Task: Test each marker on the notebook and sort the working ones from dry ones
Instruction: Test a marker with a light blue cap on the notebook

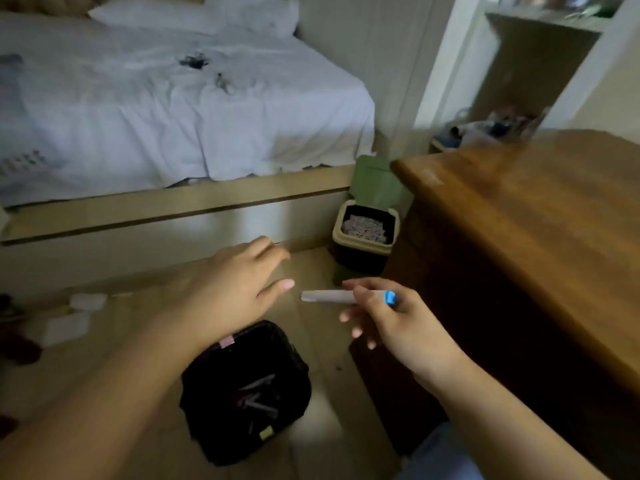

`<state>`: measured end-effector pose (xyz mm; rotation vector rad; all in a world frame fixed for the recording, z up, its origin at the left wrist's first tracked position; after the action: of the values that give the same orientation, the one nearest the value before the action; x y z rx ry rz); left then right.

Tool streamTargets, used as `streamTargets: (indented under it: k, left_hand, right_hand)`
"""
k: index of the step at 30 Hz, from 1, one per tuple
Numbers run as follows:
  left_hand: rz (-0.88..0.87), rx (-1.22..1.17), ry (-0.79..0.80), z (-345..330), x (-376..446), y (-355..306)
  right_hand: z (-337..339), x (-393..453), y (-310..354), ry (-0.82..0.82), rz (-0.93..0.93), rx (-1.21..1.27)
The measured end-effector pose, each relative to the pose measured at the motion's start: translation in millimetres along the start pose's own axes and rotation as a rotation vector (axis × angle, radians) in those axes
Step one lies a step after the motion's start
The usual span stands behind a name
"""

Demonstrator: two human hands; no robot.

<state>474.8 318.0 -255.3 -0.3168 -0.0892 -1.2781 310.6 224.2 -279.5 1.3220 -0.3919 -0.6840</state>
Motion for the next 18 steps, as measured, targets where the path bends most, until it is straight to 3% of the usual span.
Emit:
streamTargets:
  k: [5, 9, 13, 18]
  left_hand:
    - [0.152, 0.006, 0.069, -19, -44, 63]
    - [0.229, -0.034, 0.072, -29, -59, 79]
    - [0.217, -0.061, 0.072, -32, -51, 64]
    - [0.065, -0.035, 0.026, -21, -11, 10]
  right_hand:
    - [-75, 39, -60, 0.248, -0.270, -0.152]
    - [-87, 42, -85, 0.415, -0.271, -0.388]
    - [-62, 37, -73, 0.392, -0.207, -0.467]
    - [-2, 14, -26, 0.265, -0.060, -0.610]
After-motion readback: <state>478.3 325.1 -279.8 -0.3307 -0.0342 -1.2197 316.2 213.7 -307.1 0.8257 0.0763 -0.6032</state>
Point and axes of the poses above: each hand's wrist, its own x-axis towards the middle knuckle, its own z-axis out of the back of the hand, y = z × x, the point moved 6 cm from there along x, towards the middle knuckle, and after that the axes turned 4 degrees about z, right-handed, at the moved point
